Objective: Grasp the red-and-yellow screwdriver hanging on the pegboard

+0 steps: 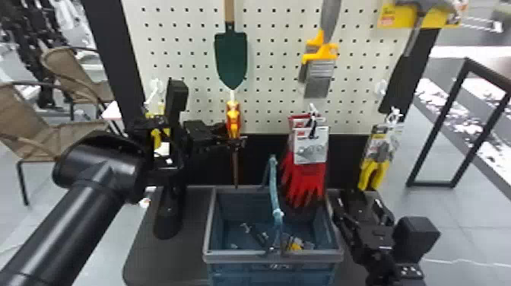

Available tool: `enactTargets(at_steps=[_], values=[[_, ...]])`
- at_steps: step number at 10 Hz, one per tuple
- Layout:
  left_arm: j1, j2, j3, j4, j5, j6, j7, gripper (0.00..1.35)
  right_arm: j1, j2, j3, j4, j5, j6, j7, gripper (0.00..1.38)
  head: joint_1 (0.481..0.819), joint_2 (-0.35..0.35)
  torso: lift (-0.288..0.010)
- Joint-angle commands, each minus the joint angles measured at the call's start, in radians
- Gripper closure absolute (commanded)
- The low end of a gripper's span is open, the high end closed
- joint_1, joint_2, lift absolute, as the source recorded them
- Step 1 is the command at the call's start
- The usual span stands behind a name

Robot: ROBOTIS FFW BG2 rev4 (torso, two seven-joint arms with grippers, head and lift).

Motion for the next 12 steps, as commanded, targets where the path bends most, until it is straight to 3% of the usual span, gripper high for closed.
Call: enactTargets(at_steps=[1, 12], values=[[0.001, 0.001, -0.001, 0.0, 0.0, 0.004, 0.001, 1.19, 0.006, 0.0, 0.0, 0.0, -0.003, 0.002, 0.0, 0.4, 0.549, 0.0, -0.1], [0.018, -0.004, 0.033, 0.0, 0.023, -0.039, 0.023, 1.2, 0.007, -0.002, -0.001, 0.002, -0.006, 0.002, 0.0, 0.4, 0.549, 0.0, -0.1]])
